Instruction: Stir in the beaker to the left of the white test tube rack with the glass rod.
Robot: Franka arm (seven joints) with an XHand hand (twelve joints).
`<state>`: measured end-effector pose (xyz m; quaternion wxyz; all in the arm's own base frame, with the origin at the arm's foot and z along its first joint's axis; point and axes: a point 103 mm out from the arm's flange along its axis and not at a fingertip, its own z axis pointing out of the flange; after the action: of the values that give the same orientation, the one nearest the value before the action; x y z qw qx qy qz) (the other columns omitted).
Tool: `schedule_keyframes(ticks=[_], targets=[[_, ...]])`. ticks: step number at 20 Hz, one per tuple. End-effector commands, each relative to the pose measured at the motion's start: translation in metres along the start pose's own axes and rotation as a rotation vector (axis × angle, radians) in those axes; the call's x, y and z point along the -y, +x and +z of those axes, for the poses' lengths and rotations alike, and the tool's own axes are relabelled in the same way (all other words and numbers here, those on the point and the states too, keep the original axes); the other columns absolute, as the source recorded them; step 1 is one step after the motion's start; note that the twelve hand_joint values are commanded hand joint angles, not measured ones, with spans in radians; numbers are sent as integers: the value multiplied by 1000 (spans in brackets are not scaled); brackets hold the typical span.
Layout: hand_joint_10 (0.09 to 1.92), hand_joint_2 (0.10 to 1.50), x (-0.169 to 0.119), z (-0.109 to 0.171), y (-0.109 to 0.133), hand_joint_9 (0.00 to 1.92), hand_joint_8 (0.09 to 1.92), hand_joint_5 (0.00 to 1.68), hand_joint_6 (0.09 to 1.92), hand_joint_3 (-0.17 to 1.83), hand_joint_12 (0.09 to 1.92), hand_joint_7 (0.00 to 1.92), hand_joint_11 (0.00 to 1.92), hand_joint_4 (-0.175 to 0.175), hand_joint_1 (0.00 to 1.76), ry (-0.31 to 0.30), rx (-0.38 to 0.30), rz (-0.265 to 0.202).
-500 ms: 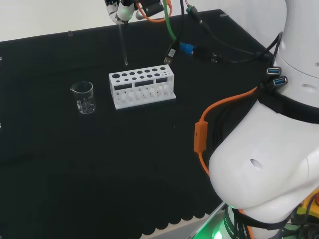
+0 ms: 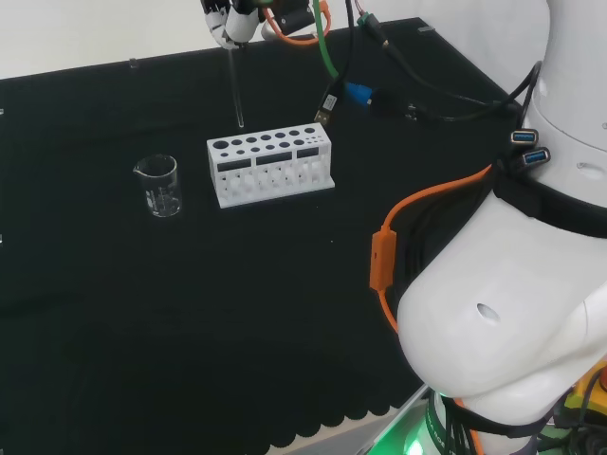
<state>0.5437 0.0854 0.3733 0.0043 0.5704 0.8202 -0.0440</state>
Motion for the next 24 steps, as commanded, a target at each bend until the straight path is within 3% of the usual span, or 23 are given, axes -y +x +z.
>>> schedule_keyframes(ticks=[1,15,24], targets=[[504,472,0,-2,9,1720,676,1218,753,966,677,1456,1608,-175,1340,-5,0,-16],[499,475,-30,3,65,1722,673,1218,749,961,676,1457,1610,-175,1340,16,-21,-126],[497,476,-45,-1,83,1723,672,1217,747,958,677,1456,1612,-175,1340,29,-3,-157]])
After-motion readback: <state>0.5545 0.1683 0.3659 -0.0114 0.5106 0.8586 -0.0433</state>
